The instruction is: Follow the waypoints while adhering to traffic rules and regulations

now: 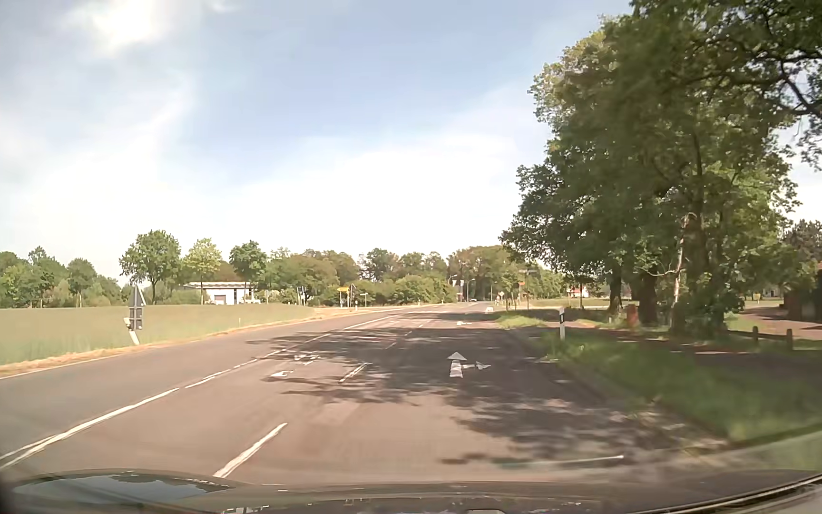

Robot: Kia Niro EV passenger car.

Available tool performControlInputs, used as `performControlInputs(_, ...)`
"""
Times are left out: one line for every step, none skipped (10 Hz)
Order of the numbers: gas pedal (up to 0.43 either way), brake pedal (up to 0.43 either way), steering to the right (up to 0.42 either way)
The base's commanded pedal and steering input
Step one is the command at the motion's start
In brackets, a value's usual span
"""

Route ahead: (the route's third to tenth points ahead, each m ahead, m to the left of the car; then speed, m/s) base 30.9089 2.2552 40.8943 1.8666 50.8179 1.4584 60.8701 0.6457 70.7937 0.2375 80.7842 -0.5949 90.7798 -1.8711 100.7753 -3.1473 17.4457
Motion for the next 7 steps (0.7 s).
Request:
performControlInputs(0.157, 0.000, 0.008)
performControlInputs(0.157, 0.000, 0.008)
performControlInputs(0.157, 0.000, 0.008)
performControlInputs(0.150, 0.000, 0.008)
performControlInputs(0.150, 0.000, 0.008)
performControlInputs(0.150, 0.000, 0.008)
performControlInputs(0.150, 0.000, 0.007)
